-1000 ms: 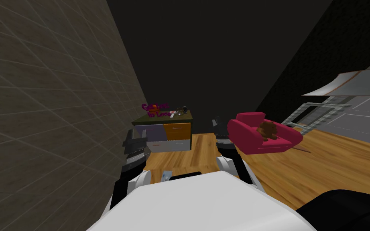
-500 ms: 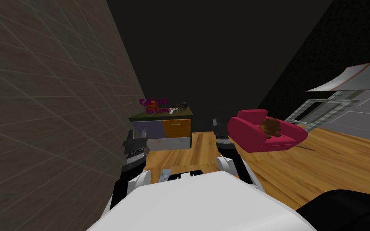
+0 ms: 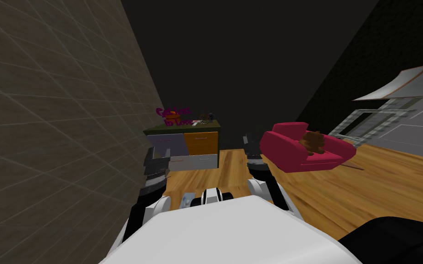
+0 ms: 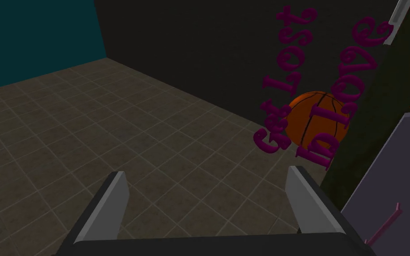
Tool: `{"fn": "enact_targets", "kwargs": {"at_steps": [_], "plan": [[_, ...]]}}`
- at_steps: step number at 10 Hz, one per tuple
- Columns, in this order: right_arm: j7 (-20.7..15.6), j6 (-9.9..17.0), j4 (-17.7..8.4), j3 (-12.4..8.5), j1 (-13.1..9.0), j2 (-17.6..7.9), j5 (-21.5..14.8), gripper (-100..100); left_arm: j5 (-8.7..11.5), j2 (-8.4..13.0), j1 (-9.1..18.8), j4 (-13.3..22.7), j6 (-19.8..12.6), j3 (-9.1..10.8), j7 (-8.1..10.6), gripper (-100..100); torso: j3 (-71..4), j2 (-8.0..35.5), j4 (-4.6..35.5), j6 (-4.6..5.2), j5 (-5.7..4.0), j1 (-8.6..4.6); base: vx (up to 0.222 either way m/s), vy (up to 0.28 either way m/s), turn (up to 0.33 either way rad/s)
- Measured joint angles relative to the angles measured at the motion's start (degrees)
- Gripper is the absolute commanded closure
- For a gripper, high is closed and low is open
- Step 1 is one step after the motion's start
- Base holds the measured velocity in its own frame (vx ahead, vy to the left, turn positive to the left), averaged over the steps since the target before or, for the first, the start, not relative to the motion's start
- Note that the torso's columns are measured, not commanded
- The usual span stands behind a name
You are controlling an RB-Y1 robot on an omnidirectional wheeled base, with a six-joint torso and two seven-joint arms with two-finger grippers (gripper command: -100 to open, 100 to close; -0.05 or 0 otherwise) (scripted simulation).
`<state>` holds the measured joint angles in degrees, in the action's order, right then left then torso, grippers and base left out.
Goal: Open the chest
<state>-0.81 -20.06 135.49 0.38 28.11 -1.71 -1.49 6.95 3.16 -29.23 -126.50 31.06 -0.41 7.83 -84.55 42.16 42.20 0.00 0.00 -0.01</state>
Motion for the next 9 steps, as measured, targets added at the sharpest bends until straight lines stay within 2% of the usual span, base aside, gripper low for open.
{"fn": "enact_targets", "kwargs": {"at_steps": [4, 6, 9], "plan": [[0.00, 0.00, 0.00, 0.00, 0.01, 0.00, 0.00, 0, -0.26, 4.77, 1.32, 3.41, -0.85, -0.35, -0.12, -100, -0.06, 0.04, 0.07, 0.01, -0.01, -0.05, 0.070, -0.025, -0.033], [0.00, 0.00, 0.00, 0.00, 0.01, 0.00, 0.00, 0, -0.42, 5.80, 1.98, 5.32, -1.68, -0.63, -0.27, -100, -0.04, 0.09, 0.07, -0.01, 0.00, 0.02, 0.084, -0.024, -0.027], [0.00, 0.00, 0.00, 0.00, 0.01, 0.00, 0.00, 0, -0.68, 6.20, 4.06, 9.36, -2.99, -0.86, -0.41, -100, -0.01, 0.14, 0.09, -0.01, 0.00, 0.01, 0.085, -0.023, -0.046]]}}
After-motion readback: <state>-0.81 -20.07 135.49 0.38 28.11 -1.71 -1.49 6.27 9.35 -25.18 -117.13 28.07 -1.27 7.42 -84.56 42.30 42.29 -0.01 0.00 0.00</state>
